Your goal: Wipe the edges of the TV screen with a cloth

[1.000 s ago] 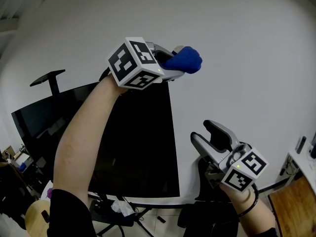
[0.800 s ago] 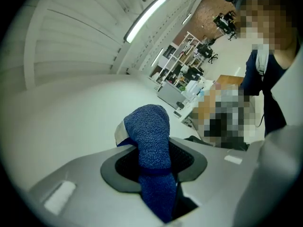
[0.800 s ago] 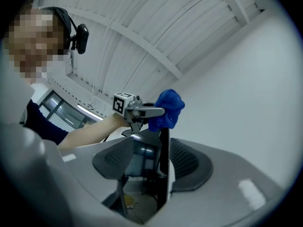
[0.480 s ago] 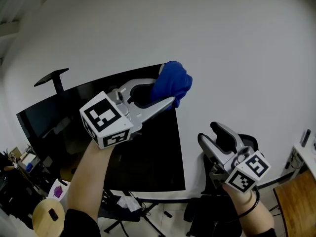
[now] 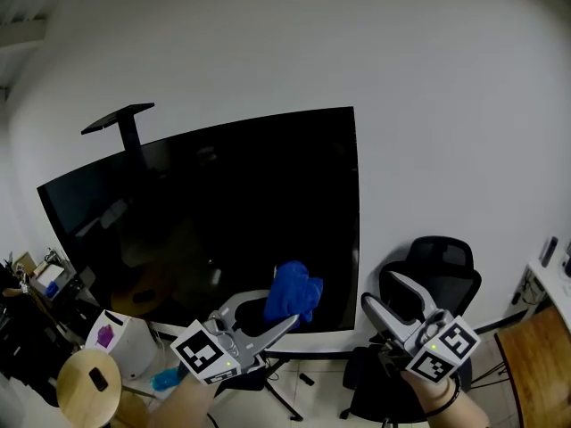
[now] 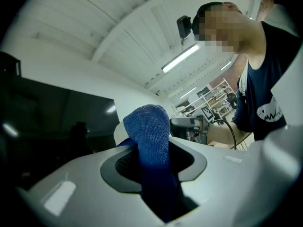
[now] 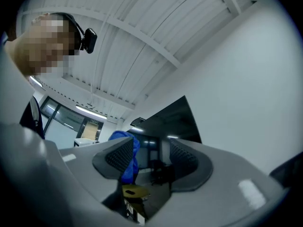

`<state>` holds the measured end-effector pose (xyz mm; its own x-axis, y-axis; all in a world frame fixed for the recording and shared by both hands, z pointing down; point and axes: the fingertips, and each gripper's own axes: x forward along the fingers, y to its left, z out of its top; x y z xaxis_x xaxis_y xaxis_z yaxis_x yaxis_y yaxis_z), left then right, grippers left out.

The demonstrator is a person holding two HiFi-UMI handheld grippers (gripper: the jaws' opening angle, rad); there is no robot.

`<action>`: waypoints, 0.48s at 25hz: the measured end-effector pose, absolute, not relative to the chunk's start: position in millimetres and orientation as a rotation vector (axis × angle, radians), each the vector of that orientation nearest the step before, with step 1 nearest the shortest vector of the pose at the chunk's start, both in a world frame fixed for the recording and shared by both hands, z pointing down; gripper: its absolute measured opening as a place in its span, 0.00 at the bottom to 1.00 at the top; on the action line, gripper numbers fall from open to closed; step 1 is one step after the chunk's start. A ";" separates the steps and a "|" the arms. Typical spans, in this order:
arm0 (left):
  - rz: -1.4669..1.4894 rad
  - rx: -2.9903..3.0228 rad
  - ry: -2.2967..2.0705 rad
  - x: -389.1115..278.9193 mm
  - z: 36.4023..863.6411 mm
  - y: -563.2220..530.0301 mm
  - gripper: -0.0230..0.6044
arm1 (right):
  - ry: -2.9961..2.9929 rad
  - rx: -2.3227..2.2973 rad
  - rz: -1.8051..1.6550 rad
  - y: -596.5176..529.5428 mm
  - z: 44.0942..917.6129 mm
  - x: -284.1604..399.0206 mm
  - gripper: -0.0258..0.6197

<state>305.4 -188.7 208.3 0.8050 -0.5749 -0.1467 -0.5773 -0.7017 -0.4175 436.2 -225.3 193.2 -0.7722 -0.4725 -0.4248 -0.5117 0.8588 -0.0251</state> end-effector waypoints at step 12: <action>0.128 -2.763 1.015 217.5 335.2 -65.2 0.25 | 2.563 -0.876 -0.241 -110.8 307.6 362.4 0.42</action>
